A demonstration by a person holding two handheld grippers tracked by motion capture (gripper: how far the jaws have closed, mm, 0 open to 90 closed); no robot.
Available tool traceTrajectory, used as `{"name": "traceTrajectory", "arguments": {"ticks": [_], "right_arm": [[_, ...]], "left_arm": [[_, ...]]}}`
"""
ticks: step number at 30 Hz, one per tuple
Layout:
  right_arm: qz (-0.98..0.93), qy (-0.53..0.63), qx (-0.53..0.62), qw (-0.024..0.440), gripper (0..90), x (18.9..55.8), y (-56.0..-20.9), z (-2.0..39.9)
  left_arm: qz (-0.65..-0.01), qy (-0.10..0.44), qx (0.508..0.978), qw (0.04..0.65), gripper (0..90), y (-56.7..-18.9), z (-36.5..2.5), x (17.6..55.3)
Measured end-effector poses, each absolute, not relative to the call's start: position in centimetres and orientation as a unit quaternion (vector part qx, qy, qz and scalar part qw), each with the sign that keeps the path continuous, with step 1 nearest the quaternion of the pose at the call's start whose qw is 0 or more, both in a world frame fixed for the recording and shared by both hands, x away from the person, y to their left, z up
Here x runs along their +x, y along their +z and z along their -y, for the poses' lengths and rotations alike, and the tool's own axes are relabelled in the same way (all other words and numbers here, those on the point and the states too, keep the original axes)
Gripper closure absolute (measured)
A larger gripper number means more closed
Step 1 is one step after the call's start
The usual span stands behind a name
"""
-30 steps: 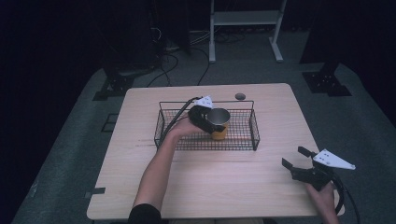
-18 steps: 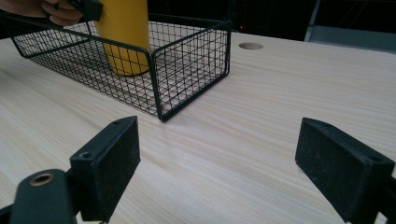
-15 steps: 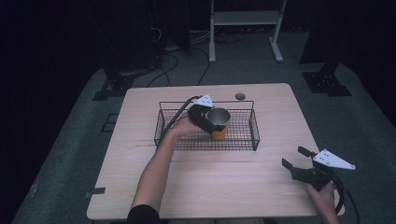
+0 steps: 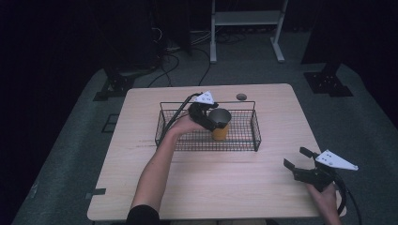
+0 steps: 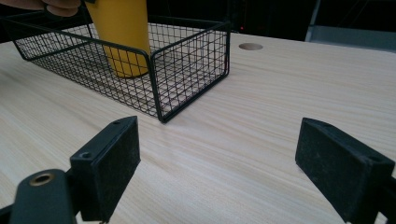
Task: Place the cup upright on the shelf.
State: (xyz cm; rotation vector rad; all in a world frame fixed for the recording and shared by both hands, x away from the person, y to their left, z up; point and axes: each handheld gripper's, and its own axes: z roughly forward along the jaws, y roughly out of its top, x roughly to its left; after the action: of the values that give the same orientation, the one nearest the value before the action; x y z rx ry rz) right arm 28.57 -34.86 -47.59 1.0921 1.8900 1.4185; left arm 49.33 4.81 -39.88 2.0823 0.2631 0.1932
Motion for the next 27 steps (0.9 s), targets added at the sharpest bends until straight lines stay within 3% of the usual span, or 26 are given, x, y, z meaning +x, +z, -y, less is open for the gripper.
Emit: {"name": "traceTrajectory", "arguments": {"ticks": [27], "right_arm": [[-0.699,0.519,0.41,0.271,12.9,28.5,-47.6,34.7]], "left_arm": [[-0.088,0.095,0.829,0.544,1.5,-36.5,-6.3,44.0]]}}
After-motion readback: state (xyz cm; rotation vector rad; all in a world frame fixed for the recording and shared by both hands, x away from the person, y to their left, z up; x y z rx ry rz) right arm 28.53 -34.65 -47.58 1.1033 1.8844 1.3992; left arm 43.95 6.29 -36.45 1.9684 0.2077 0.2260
